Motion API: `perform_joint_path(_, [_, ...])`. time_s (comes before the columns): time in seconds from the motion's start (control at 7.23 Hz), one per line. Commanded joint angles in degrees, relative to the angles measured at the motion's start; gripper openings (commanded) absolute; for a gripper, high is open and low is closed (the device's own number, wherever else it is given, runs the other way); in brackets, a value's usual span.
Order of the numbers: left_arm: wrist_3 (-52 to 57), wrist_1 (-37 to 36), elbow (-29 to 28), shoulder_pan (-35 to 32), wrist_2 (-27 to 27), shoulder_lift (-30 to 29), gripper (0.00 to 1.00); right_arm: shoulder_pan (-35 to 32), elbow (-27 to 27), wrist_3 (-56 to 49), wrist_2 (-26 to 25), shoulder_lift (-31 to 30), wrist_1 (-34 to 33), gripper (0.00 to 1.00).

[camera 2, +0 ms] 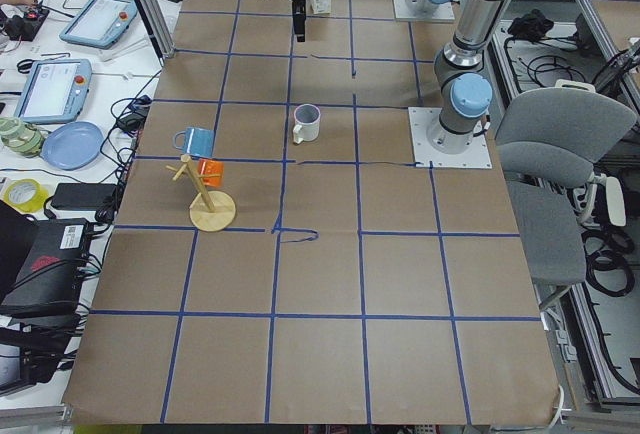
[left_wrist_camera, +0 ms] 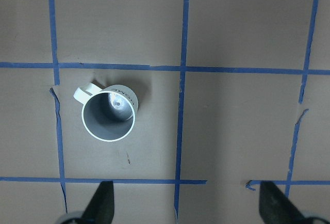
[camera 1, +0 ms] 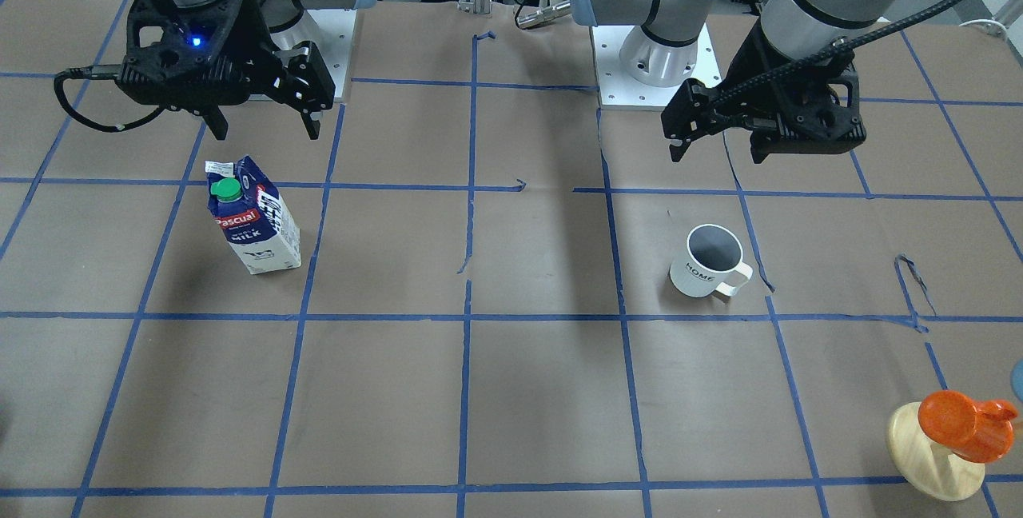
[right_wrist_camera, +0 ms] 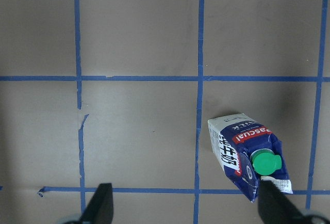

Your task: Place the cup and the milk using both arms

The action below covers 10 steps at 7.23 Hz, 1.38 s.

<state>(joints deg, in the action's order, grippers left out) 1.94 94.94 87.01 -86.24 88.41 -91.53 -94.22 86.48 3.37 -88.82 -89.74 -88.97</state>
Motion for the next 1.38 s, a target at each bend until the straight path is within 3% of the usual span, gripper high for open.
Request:
perform_joint_path(0.0, [0.3,0.3,0.0,0.1,0.0,0.3,1.00,0.0,0.0,0.0,0.2,0.0,0.0,1.00])
perform_joint_path(0.41, [0.8,-1.2,2.3,7.5,-0.2,-1.4,1.00,0.0,0.0,0.0,0.0,0.0,0.2,1.00])
perform_joint_path(0.69, [1.4,-11.8,12.2,14.8,-0.2,-1.8,1.00,0.0,0.0,0.0,0.1,0.0,0.3,1.00])
perform_joint_path(0.97, [1.1,-25.3,23.0,16.7,-0.5,-4.3,1.00,0.0,0.1,0.0,0.0,0.0,0.4,1.00])
perform_joint_path(1.24, [1.1,-25.8,23.9,16.7,-0.3,-7.3,1.00,0.0,0.1,0.0,0.0,0.0,0.4,1.00])
